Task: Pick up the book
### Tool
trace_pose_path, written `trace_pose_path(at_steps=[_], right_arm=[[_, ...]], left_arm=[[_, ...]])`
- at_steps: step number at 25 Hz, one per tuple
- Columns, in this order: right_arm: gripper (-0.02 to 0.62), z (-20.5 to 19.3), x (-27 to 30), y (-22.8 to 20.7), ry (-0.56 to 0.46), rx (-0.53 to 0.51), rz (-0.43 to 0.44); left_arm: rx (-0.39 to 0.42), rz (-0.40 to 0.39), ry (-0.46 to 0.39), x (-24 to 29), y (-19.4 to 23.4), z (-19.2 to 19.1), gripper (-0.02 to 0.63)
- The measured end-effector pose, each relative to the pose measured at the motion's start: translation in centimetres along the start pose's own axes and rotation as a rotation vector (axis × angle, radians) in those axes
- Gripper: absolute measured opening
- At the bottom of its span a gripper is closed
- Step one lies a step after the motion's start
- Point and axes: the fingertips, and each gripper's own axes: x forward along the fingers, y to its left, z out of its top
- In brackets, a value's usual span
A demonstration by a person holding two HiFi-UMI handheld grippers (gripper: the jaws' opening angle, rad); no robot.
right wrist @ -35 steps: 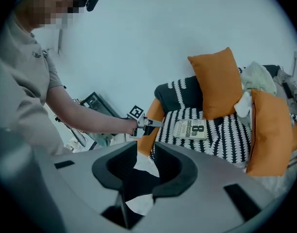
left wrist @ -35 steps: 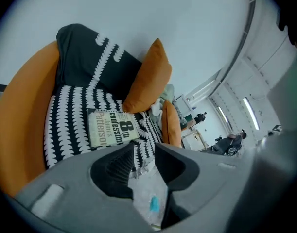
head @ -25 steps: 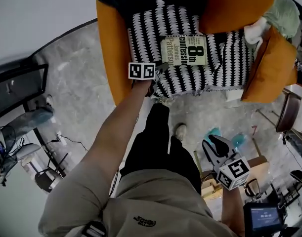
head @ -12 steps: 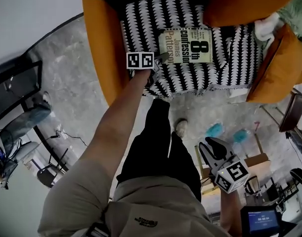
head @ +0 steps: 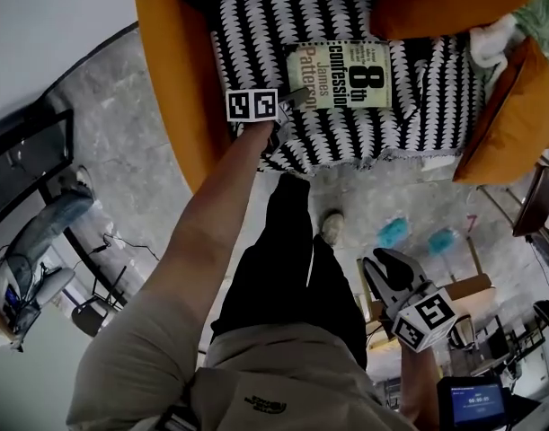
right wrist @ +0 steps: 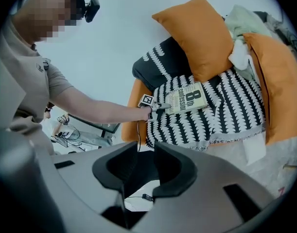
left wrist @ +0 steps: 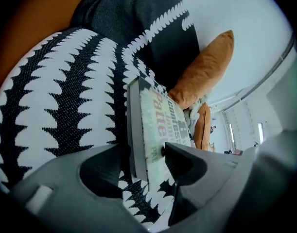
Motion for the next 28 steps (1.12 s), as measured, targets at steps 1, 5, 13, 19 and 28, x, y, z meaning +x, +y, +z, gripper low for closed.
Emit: trace_pose_path(at_steps=[1,5,13,19,28], right_arm=[[0.114,-0.2,0.0,-0.1,-0.002,0.005,0.0],[0.114,-1.3,-0.3,-0.2,0.006,0.009,0.01],[0.112,-1.4,-0.2,-0.3,0.005,0.021,0.0],[0.11,-1.4,-0.1,-0.2,-0.006,0.024,0.002],[0.11,-0.8,-1.9,0.1,-0.022,-0.003,0.02]], left_arm=[[0.003,0.003,-0.01,0.1,-0.1,0.0,0.253],[-0.068,-0.041,-0.044,0.7,-1.1,-0.2,0.253],[-0.204,-0.142,-0.071,2.1,-3.1,0.1,0.107],[-0.237,-0.167,-0.105,0.8,-3.7,-0.1,0.074],[-0.298,-0.242,-0.191,-1.7,-7.0,0.3,0.048]])
